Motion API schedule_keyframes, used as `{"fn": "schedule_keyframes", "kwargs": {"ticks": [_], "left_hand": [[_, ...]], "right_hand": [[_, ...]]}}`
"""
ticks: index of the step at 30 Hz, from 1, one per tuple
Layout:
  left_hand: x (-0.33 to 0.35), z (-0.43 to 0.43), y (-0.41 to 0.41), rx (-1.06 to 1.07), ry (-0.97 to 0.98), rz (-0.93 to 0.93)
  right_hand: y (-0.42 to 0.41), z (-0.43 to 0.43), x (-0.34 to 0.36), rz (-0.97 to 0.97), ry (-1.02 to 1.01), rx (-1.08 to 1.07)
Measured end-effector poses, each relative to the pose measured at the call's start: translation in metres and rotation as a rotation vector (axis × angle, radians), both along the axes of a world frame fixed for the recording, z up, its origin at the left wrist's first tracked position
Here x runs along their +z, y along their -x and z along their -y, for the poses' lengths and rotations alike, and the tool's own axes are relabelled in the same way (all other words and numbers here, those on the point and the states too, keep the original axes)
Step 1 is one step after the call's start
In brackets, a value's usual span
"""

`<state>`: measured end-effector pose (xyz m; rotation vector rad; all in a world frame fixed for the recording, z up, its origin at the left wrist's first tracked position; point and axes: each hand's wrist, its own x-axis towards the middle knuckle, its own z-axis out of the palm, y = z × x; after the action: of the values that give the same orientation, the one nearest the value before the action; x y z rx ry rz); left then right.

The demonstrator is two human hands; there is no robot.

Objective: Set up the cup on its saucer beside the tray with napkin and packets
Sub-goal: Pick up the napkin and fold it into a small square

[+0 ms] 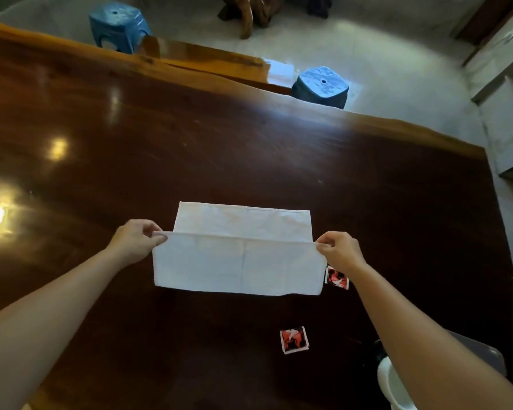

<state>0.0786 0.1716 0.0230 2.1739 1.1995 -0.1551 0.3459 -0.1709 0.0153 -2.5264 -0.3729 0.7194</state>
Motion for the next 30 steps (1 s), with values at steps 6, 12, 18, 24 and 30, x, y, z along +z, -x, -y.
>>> {"fn": "schedule_keyframes", "kwargs": {"ticks": [6, 12, 18, 24, 30], "left_hand": [[-0.033, -0.029, -0.050, 0.166, 0.025, 0.110], [-0.085, -0.048, -0.087, 0.229, 0.033, 0.048], [-0.121, -0.058, -0.109, 0.266, 0.004, 0.019], [-0.139, -0.067, -0.113, 0.234, -0.028, -0.027], [-0.138, -0.067, -0.110, 0.156, -0.019, -0.059]], "right_hand": [[-0.043, -0.034, -0.020, 0.049, -0.033, -0.146], [-0.075, -0.058, -0.068, 0.036, 0.002, -0.228], [-0.094, -0.077, -0.110, 0.049, -0.062, -0.346], [-0.097, -0.089, -0.130, 0.125, -0.214, -0.389], [-0.099, -0.102, -0.139, 0.116, -0.263, -0.469]]}}
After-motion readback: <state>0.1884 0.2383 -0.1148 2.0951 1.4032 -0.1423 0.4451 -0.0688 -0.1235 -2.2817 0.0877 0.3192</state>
